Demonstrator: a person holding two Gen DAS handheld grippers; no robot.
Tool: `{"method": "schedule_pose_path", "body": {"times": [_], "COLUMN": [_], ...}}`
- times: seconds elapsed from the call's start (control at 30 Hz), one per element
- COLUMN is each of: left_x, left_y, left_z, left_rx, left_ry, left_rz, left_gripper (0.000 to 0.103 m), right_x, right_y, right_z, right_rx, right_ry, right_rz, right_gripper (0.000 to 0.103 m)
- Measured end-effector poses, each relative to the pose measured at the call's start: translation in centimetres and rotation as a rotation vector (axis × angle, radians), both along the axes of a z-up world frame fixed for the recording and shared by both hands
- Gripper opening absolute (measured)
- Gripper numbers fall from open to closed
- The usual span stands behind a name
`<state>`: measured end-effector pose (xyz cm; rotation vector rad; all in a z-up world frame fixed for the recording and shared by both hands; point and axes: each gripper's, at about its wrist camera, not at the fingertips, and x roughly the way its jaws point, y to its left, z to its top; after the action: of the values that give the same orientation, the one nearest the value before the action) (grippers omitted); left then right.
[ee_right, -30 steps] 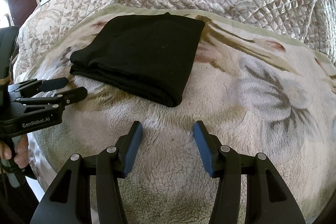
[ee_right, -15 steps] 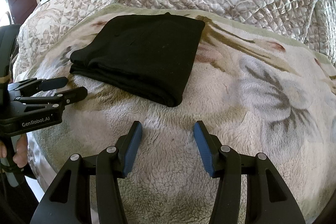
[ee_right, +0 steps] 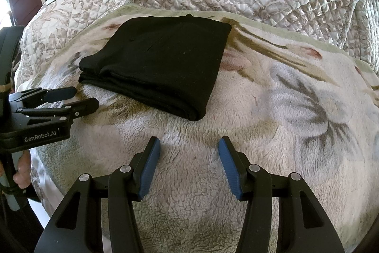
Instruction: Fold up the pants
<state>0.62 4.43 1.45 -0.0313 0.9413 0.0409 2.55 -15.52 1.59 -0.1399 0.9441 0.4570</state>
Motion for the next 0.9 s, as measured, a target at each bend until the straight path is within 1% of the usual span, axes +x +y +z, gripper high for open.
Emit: {"method": "schedule_pose_path", "body": {"times": [0.9], "left_x": [0.19], "left_y": [0.18], "left_z": [0.07], "left_rx": [0.001], "left_ry": [0.010], "left_rz": [-0.003], "left_gripper": [0.069], "right_x": [-0.07], "right_y": [0.10], "right_z": [-0.03], "right_rx": [-0.001], "right_ry": [-0.002], "right_rz": [-0.002], "right_gripper": [0.053]}}
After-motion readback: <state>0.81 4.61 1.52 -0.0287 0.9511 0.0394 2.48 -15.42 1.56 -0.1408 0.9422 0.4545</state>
